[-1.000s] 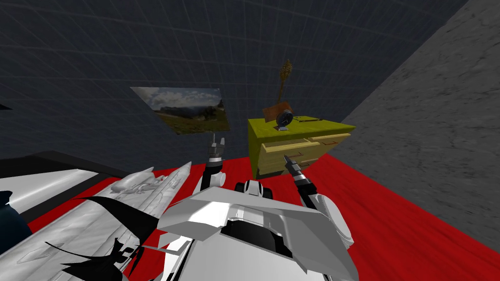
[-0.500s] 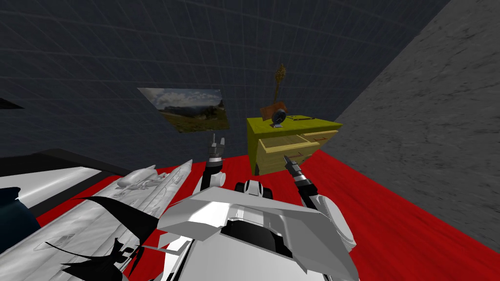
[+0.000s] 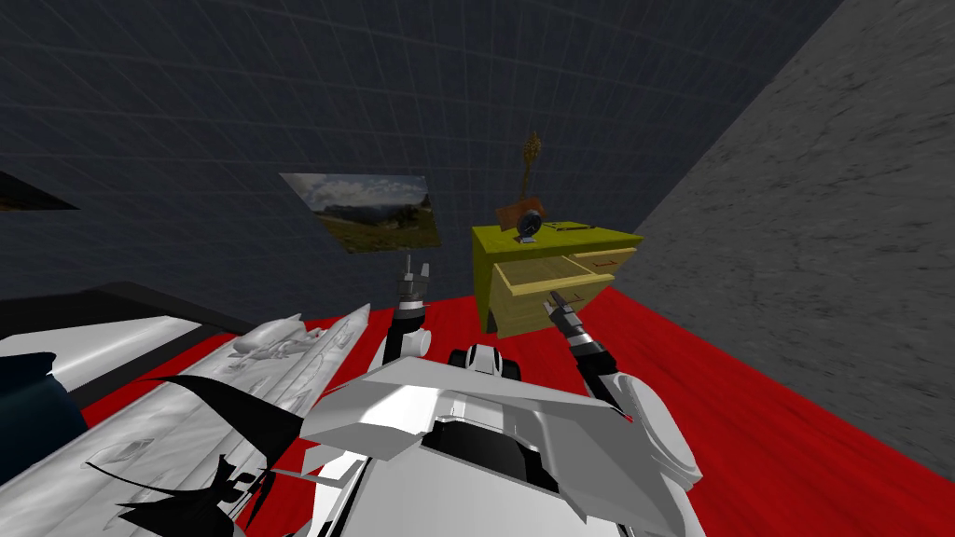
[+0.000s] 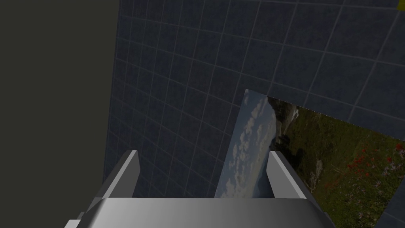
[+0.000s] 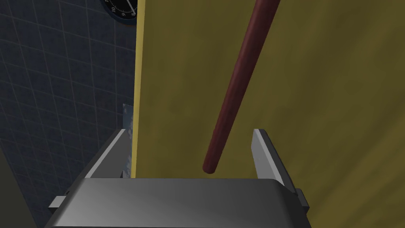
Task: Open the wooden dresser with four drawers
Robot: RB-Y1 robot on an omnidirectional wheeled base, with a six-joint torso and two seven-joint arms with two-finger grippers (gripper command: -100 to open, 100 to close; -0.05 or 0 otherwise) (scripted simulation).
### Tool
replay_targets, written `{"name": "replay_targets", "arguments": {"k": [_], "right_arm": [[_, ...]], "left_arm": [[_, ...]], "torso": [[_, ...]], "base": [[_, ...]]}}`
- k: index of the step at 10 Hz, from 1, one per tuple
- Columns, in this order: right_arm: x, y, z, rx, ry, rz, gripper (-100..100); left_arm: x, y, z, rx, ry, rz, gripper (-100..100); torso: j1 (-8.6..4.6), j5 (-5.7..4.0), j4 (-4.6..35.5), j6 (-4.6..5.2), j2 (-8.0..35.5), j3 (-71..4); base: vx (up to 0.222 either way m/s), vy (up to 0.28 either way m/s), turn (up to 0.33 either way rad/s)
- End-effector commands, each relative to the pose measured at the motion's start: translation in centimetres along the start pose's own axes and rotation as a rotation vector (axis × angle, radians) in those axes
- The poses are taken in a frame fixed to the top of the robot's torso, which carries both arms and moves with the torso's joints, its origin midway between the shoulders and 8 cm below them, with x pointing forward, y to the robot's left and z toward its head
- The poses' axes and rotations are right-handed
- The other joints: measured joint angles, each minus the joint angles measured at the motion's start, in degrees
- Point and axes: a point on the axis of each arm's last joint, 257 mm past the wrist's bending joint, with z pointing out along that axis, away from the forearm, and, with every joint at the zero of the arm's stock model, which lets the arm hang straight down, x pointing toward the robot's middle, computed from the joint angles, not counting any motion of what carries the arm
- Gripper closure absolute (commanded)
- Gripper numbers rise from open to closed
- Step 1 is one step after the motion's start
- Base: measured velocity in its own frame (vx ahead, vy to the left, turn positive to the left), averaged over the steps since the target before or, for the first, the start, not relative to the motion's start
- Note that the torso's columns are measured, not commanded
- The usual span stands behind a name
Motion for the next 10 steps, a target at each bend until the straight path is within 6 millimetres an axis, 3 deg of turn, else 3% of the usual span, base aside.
{"name": "replay_targets", "arguments": {"k": [1, 5, 6, 7, 10], "right_arm": [[1.3, -1.2, 0.0, 0.001, 0.005, 0.004, -100], [3.1, -3.2, 0.1, 0.006, 0.011, 0.007, -100], [2.7, -2.5, -0.1, -0.002, 0.009, 0.009, -100], [2.8, -2.4, -0.1, -0.005, 0.011, 0.011, 0], [2.9, -2.2, -0.2, -0.010, 0.013, 0.013, 0]], "left_arm": [[0.0, 0.0, 0.0, 0.000, 0.000, 0.000, 0], [0.0, 0.0, 0.0, 0.000, 0.000, 0.000, 0], [0.0, 0.0, 0.0, 0.000, 0.000, 0.000, 0], [0.0, 0.0, 0.0, 0.000, 0.000, 0.000, 0], [0.0, 0.0, 0.0, 0.000, 0.000, 0.000, 0]], "torso": [[-0.11, -0.04, 0.00, 0.03, 0.08, 0.06], [-0.13, -0.01, 0.09, 0.07, 0.25, 0.14], [-0.03, 0.09, 0.20, 0.07, 0.33, 0.17], [-0.02, 0.06, 0.16, 0.04, 0.34, 0.20], [-0.06, 0.00, 0.07, 0.04, 0.24, 0.14]], "base": [[0.003, 0.031, 0.016], [-0.010, 0.026, 0.016], [-0.003, 0.011, -0.003], [0.000, 0.000, 0.000], [0.000, 0.000, 0.000]]}}
